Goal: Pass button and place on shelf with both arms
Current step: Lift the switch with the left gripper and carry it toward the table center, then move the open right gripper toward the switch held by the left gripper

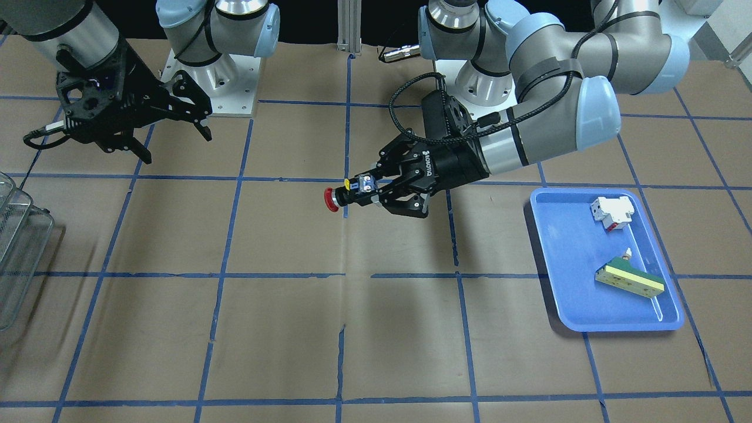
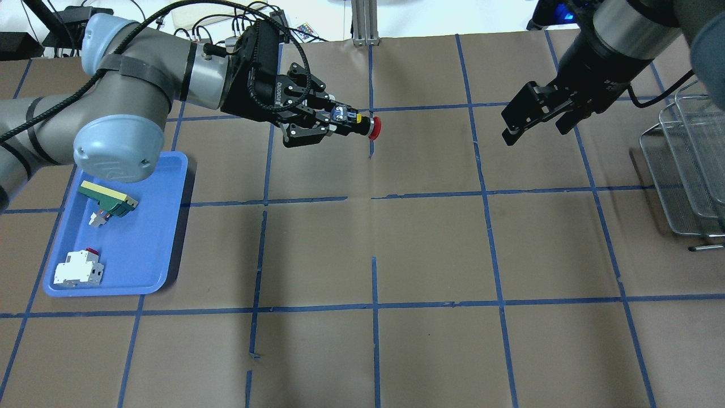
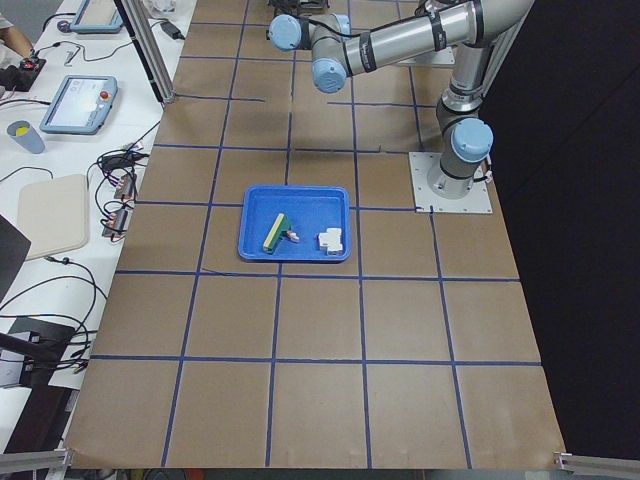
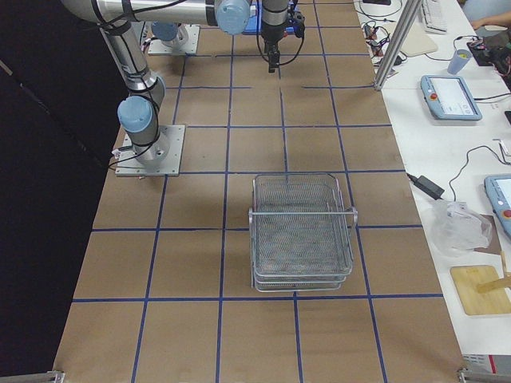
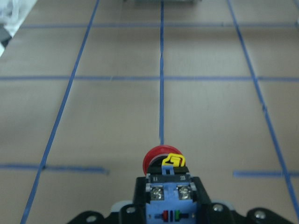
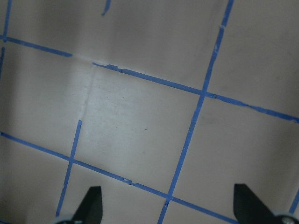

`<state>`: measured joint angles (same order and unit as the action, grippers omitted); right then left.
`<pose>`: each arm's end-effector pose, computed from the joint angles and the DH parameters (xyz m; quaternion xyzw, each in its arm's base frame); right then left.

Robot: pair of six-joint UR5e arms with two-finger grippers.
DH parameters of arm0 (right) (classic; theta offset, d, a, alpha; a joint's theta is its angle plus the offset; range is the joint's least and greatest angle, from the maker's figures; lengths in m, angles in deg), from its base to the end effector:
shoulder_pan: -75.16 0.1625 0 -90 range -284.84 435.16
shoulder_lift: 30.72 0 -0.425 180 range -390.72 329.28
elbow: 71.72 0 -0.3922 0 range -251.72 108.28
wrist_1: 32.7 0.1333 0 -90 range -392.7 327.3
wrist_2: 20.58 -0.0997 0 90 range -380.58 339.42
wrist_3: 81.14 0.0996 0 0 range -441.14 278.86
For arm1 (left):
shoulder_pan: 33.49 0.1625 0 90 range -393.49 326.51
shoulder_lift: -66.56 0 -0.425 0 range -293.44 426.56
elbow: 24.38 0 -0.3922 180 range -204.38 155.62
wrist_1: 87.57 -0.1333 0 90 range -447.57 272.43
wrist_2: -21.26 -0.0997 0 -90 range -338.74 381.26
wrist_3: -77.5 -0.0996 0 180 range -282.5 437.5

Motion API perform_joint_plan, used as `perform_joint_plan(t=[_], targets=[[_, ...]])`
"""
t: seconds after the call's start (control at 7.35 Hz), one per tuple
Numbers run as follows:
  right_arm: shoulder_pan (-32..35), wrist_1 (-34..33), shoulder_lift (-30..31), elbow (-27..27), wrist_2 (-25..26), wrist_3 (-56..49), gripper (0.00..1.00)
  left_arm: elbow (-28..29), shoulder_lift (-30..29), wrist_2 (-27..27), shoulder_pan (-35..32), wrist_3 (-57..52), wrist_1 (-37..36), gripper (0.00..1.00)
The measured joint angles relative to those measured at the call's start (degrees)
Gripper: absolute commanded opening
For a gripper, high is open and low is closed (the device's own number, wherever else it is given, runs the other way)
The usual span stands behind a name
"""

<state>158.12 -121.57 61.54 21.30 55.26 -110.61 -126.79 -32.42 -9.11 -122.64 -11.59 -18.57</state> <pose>0.0986 -0.4876 0.4822 -0.1910 0.9737 -0.0231 0.1222 -0.2113 -0.5341 0.3882 -0.6028 -0.6240 0.3493 0.3538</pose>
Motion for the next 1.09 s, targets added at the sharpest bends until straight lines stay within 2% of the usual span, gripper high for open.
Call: perform_joint_plan(t=[0.27,0.68,1.09], targets=[[-1.7,0.0,0.4,0.1,-4.3,-20.0,1.0,-0.4,-0.6,5.0,-3.7,4.4,-5.3,0.0],[-4.1,0.7,1.3,0.3,-7.6,-45.1,1.0,-0.5,-1.4,7.8,-6.5,10.5,-14.5,0.0],[-7.2,4.0,1.5,3.1,-19.7,-60.4,1.0,-0.5,-1.5,8.1,-7.5,12.8,-16.5,0.0]])
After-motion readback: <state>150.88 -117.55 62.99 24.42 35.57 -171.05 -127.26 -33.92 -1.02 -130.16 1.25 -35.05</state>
